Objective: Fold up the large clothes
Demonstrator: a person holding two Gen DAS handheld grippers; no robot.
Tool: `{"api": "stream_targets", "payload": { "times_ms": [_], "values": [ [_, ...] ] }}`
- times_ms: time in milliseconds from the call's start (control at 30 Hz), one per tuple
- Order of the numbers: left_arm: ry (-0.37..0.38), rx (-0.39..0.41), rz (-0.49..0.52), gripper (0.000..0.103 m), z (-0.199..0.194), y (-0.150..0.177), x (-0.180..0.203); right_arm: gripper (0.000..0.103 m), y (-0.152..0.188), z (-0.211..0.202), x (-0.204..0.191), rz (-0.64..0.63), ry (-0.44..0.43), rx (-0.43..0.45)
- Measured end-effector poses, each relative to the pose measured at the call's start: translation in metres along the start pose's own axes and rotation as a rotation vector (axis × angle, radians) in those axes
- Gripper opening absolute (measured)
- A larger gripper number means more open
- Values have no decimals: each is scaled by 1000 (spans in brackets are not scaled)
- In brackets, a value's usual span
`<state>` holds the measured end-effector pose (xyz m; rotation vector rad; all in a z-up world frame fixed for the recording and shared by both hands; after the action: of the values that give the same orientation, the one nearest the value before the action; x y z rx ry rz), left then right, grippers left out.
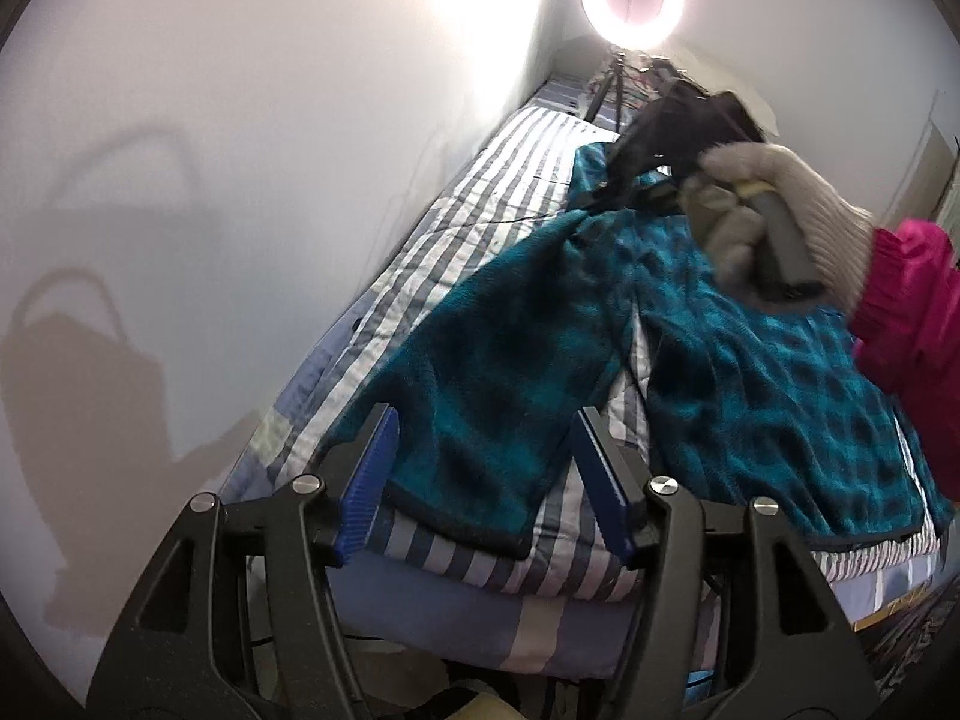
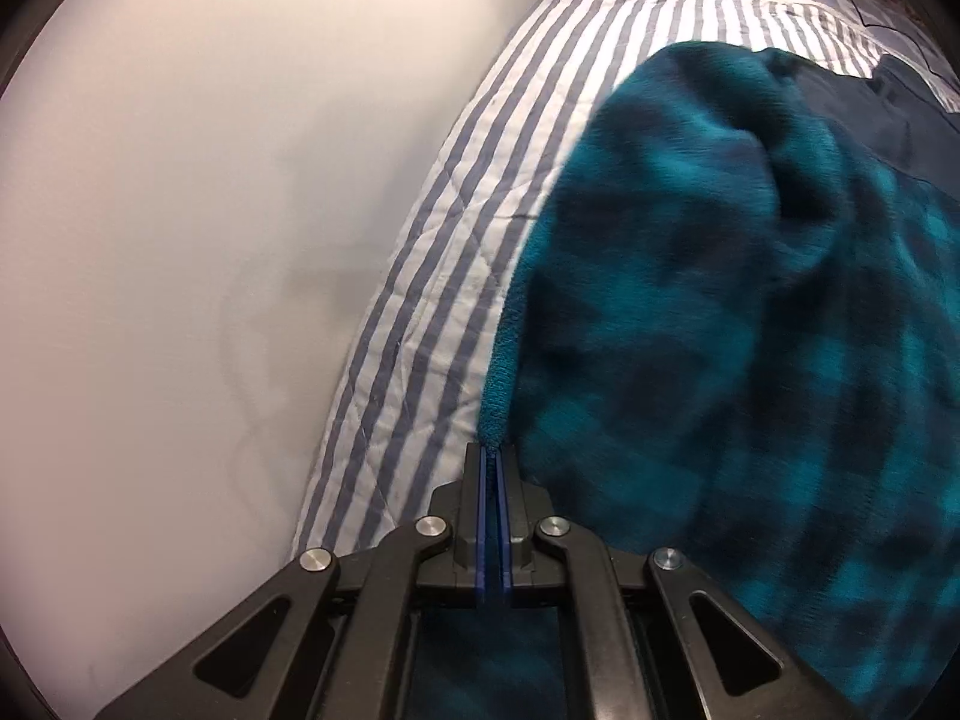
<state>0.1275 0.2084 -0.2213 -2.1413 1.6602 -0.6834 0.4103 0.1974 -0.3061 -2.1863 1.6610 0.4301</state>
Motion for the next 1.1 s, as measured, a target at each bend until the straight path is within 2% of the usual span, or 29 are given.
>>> {"api": "stream_targets", "payload": {
  "times_ms": [167,300,533,633,700,733,767,900,933,1000,1033,1100],
  "values": [
    [-25,-16,72,62,9,-9,13,0,16,-39,36,26,-86,23],
    [-56,-52,165,62,28,-3,37,0,29,-64,77,38,-129,34],
    [-47,-126,217,63,55,12,61,0,35,-81,171,182,-116,64],
    [-50,-157,202,63,67,14,56,3,39,-83,189,204,-128,77],
    [-49,-170,194,63,73,10,52,17,39,-89,184,177,-140,86],
    [-52,-170,193,63,73,7,50,46,44,-90,182,166,-150,95],
    [-51,-169,190,63,74,2,49,63,46,-81,174,156,-161,103],
    [-36,-142,181,63,65,-7,47,65,53,-64,131,72,-247,75],
    [-37,-136,179,63,63,-8,46,65,55,-43,117,62,-242,67],
    [-35,-127,163,63,59,-10,42,64,51,-29,104,57,-224,37],
    [-32,-125,156,63,58,-10,39,61,51,-20,100,60,-217,21],
    [-30,-117,145,63,54,-11,35,41,50,-8,92,68,-216,-5]
  ]
}}
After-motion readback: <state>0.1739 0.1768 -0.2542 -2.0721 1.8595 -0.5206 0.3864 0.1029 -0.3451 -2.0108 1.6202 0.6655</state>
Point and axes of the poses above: each gripper's, at about its wrist camera, not at the fingertips, and z roughly the way its jaws point, x to its right, y to its underside, the point moved 10 cm from there along z, roughly the way its jaws point, and after that the axes turned 8 degrees about -x, right-handed, at the moved point
